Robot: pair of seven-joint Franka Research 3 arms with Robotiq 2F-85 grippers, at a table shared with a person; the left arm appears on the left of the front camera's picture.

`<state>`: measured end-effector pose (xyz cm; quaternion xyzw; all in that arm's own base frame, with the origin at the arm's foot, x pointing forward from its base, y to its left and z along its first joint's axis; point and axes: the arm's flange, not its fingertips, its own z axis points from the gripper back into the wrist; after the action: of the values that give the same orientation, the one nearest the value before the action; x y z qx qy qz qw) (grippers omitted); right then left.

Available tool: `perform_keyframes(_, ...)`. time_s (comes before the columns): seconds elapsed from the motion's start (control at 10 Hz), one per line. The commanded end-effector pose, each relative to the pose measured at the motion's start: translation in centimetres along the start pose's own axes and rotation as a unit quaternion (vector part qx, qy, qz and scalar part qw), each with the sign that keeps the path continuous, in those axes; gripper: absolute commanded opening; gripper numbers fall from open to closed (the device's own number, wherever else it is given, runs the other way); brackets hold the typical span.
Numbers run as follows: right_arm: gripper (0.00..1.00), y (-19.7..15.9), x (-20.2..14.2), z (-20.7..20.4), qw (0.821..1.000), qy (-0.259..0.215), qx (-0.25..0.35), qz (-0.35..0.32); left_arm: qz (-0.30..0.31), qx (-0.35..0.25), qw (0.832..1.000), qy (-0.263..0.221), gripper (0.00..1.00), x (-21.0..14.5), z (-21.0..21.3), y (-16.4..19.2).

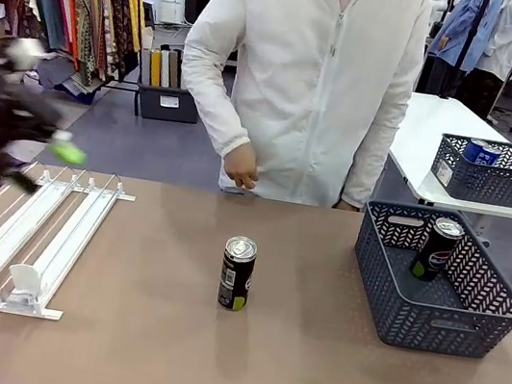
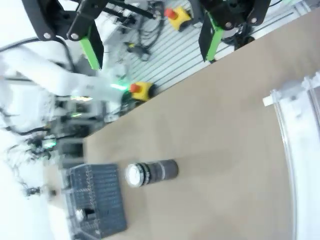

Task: Retrieve and store the cans from the dispenser.
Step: Pick up one can from the Automatic Can Dispenser and place it in the middle of the table.

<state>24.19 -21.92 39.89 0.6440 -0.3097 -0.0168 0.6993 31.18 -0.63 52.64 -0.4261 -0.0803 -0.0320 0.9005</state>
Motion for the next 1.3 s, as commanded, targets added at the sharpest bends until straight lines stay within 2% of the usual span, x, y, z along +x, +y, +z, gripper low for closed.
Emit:
perform_keyframes(0.0,1.00,0.4,0.1,0.1,1.000,0.004,0.002,-0.001,-0.047,-0.185,0.981,-0.023,1.00,-1.4,3.9,8.8)
perform_keyframes(0.1,1.00,0.4,0.1,0.1,1.000,0.004,0.002,-0.001,-0.024,-0.221,0.974,-0.043,1.00,-2.3,4.0,12.6)
perform_keyframes(0.2,1.00,0.4,0.1,0.1,1.000,0.004,0.002,-0.001,-0.031,-0.275,0.959,-0.065,1.00,-3.3,3.6,15.4)
perform_keyframes(0.3,1.00,0.4,0.1,0.1,1.000,0.004,0.002,-0.001,-0.010,-0.296,0.952,-0.078,1.00,-3.0,2.3,17.1)
perform_keyframes(0.4,1.00,0.4,0.1,0.1,1.000,0.004,0.002,-0.001,-0.021,-0.215,0.972,-0.092,1.00,-4.5,6.3,13.5)
perform_keyframes(1.2,1.00,0.4,0.1,0.1,1.000,0.004,0.002,-0.001,-0.021,-0.215,0.972,-0.092,1.00,-4.5,6.3,13.5)
